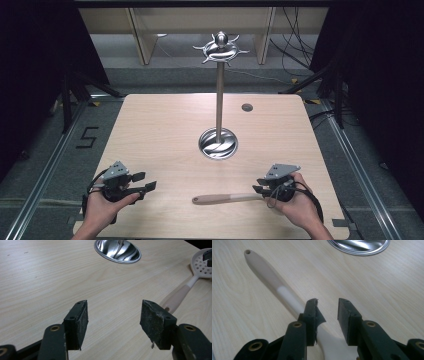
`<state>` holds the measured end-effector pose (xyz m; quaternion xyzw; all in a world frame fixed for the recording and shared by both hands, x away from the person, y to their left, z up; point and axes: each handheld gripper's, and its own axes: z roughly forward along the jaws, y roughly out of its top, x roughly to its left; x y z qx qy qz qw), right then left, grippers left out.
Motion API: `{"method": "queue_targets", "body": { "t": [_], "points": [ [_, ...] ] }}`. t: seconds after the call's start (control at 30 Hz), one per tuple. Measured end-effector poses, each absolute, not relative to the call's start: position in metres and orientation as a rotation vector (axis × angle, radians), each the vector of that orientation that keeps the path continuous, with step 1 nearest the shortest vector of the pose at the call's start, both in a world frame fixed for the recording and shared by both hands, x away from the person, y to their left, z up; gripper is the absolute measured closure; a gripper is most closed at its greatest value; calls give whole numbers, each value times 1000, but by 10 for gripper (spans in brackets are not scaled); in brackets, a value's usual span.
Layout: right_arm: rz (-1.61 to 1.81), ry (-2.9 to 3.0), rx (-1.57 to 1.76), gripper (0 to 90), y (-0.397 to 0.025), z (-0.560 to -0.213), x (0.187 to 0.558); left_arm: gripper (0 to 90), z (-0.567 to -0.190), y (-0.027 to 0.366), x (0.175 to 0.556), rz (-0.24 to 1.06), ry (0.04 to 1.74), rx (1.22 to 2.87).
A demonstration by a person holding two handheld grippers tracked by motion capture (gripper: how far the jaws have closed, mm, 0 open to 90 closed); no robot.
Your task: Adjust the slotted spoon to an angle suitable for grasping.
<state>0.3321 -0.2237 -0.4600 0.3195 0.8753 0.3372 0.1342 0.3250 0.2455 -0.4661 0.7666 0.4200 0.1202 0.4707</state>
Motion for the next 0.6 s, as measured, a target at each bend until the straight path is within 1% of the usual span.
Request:
{"method": "queue_targets", "body": {
  "t": [0.13,0.17,0.2,0.23,0.3,0.4,0.53,0.6],
  "points": [
    [959,2566,929,717,-222,-457,331,384,-465,245,324,297,1032,1881],
    [953,2581,921,790,-218,-454,328,384,-465,245,324,299,1030,1882],
    [953,2581,921,790,-218,-454,328,384,-465,246,324,299,1021,1889],
    [920,2613,953,854,-211,-453,325,384,-466,245,324,298,1016,1887],
    [863,2665,991,900,-206,-453,324,384,-465,245,324,297,1018,1890],
    [756,2763,1082,900,-197,-457,321,384,-465,245,324,301,1018,1890],
    [756,2798,1066,900,-188,-458,322,384,-465,244,324,292,1024,1893],
    [786,2837,1008,900,-170,-457,323,384,-465,244,325,292,1020,1901]
  ]
}}
